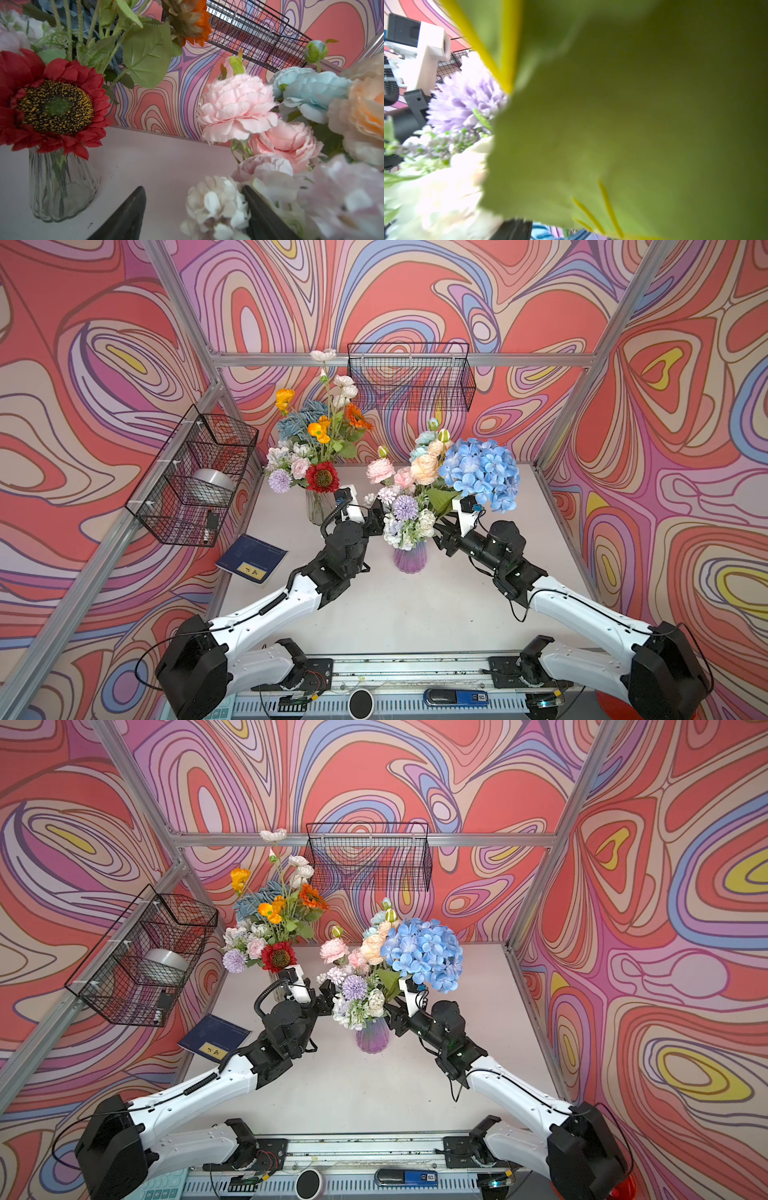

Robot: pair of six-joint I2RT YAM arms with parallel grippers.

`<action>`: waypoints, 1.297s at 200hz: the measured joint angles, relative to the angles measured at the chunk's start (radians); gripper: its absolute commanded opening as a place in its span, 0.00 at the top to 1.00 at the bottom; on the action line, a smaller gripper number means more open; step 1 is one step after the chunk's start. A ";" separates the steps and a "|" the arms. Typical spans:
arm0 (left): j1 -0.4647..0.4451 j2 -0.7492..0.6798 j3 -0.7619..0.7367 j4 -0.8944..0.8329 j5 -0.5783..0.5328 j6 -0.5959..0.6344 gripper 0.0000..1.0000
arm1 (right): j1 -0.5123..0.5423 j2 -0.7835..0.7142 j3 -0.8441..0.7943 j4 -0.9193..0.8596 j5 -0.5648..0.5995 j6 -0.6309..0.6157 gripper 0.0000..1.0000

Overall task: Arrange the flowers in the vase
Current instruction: 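Push the hydrangea stem down into the vase beside the left gripper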

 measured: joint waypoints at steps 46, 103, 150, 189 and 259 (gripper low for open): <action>0.000 -0.014 0.000 -0.035 -0.002 -0.005 0.11 | 0.000 -0.124 0.000 -0.089 0.063 -0.014 0.46; 0.000 -0.071 0.000 -0.113 0.012 -0.006 0.08 | 0.000 -0.123 0.000 -0.042 0.112 -0.035 0.69; 0.000 -0.118 -0.016 -0.132 0.071 -0.001 0.00 | 0.000 -0.031 0.005 0.031 0.126 -0.023 0.85; 0.000 -0.136 -0.044 -0.137 0.089 0.003 0.00 | 0.000 0.005 -0.003 0.068 0.121 0.008 0.88; 0.006 -0.159 -0.044 -0.146 0.107 0.002 0.00 | 0.000 -0.088 -0.016 -0.034 0.128 0.008 0.43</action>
